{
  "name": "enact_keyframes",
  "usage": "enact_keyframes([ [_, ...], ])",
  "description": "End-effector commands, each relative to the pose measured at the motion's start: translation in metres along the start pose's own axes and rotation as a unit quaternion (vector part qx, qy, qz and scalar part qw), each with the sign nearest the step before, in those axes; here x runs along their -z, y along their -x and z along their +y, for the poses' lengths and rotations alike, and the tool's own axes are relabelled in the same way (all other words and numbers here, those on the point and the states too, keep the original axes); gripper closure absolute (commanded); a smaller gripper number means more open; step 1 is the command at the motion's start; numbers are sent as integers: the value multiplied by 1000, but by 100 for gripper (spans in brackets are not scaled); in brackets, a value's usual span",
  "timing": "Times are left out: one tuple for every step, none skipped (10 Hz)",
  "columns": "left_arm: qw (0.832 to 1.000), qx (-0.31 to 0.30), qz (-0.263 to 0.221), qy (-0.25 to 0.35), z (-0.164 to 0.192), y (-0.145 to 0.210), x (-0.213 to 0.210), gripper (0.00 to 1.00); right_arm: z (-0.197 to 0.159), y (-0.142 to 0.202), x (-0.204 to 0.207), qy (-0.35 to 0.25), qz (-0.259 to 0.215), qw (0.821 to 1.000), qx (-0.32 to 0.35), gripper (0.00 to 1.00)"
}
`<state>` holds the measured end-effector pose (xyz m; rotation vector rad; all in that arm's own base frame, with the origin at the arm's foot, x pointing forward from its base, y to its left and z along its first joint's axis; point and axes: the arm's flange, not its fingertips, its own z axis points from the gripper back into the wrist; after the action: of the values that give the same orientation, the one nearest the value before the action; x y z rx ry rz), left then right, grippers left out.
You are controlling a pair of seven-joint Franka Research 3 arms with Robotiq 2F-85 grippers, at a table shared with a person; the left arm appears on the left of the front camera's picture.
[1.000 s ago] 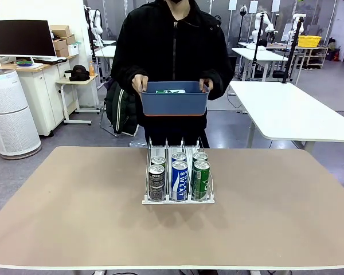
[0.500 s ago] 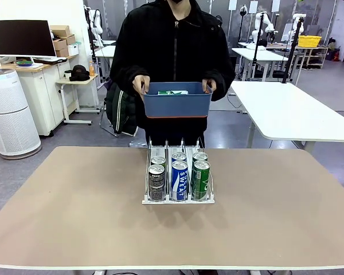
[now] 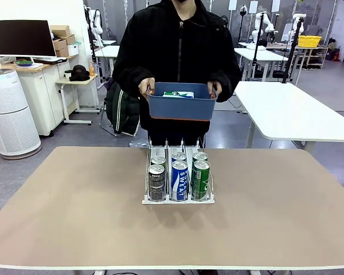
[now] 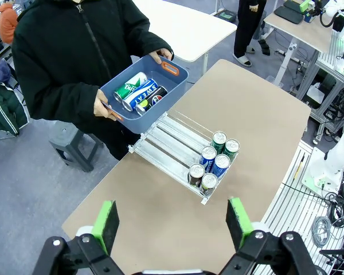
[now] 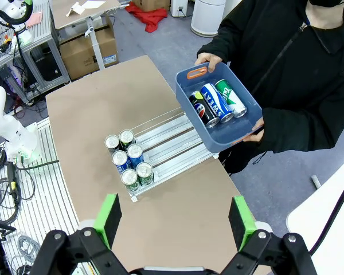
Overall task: Fill the beverage cans into the dispenser.
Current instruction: Pick up the Sprite handed by the human.
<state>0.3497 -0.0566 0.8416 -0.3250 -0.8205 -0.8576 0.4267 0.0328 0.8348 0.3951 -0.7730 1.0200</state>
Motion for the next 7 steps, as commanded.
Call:
enact_keyframes([
  [1000,-7,-8,5,0,-1,-1,0,0,0,-1,1,1,1000,-1,0],
  [1000,-7,-8,5,0,-1,-1,0,0,0,-1,1,1,1000,-1,0],
  [1000,-7,-8,5,0,-1,-1,0,0,0,-1,1,1,1000,-1,0],
  [1000,-7,-8,5,0,-1,-1,0,0,0,-1,1,1,1000,-1,0],
  [1000,-7,-8,5,0,-1,-1,0,0,0,-1,1,1,1000,-1,0],
  [1000,-7,-8,5,0,-1,-1,0,0,0,-1,1,1,1000,-1,0],
  [1000,-7,-8,5,0,-1,-1,0,0,0,-1,1,1,1000,-1,0],
])
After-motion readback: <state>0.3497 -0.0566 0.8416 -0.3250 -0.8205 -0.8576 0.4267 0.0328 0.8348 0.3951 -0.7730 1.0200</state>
